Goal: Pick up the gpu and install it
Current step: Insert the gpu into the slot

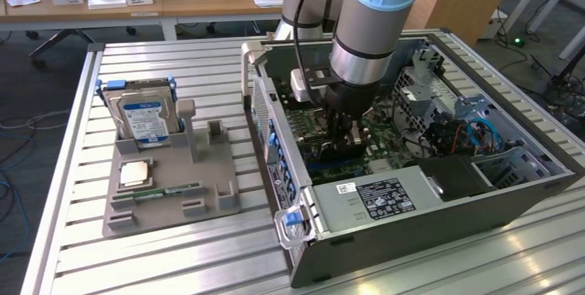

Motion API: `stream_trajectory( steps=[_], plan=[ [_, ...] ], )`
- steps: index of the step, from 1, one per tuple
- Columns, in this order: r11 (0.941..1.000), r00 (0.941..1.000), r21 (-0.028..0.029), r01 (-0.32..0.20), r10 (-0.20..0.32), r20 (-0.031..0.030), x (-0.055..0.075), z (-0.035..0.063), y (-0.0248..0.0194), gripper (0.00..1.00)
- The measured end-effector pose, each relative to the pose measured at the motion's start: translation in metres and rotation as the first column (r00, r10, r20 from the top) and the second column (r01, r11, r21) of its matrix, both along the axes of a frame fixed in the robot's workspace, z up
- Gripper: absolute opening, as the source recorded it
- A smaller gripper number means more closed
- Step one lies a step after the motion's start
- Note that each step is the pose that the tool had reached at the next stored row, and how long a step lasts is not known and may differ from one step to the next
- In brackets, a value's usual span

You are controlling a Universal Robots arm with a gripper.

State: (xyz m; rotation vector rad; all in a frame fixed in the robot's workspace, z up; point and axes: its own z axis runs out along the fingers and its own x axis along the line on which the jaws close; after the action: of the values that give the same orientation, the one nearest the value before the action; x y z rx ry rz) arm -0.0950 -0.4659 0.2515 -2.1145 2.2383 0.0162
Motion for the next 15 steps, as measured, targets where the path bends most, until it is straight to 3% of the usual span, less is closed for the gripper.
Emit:
stream_trajectory(
  steps=[15],
  plan=[
    [1.0,1.0,0.0,0.0,0.0,0.0,0.0,0.0,0.0,0.29]
  ],
)
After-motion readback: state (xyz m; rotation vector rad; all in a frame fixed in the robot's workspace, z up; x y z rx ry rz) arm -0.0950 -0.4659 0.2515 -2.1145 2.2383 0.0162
